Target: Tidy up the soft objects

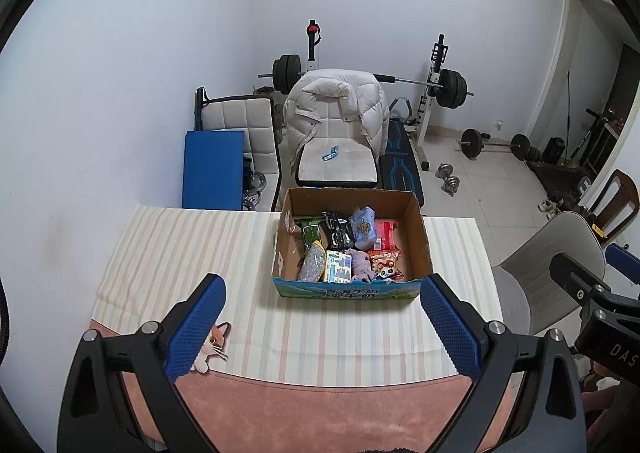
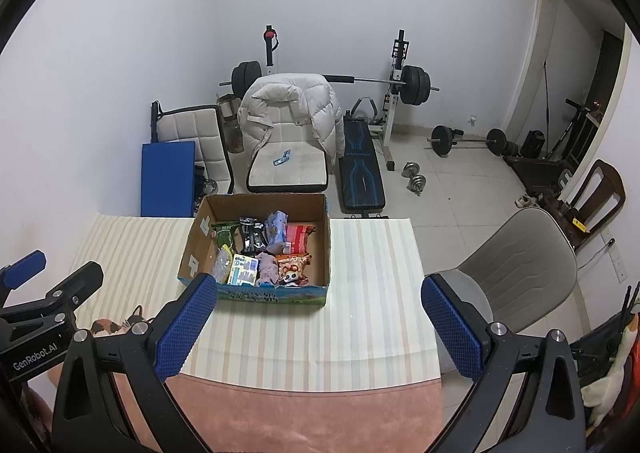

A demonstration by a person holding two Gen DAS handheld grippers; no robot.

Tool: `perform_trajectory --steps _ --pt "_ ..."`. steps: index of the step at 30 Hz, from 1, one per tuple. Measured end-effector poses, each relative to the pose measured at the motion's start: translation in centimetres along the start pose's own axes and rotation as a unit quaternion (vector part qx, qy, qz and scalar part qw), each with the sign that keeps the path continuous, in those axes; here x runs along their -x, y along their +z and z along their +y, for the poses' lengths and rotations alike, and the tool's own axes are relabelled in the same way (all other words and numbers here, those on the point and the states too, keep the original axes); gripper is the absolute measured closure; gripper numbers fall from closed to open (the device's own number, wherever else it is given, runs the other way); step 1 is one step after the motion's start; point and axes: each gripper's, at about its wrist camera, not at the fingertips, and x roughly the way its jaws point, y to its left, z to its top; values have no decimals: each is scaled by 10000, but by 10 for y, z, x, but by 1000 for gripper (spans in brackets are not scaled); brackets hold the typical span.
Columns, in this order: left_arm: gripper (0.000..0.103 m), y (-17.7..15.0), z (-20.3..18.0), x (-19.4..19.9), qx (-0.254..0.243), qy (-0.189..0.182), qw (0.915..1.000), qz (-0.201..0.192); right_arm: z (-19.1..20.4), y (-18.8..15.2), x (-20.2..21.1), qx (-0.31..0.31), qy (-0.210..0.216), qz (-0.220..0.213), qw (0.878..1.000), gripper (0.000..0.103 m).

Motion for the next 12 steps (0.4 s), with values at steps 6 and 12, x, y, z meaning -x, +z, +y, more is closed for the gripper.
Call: perform_trajectory --steps 6,12 --pt "3 0 0 2 1 8 10000 -17 4 4 2 12 -6 -43 10000 0" --pt "3 3 1 5 26 15 10000 -56 6 2 2 12 -4 -39 10000 0"
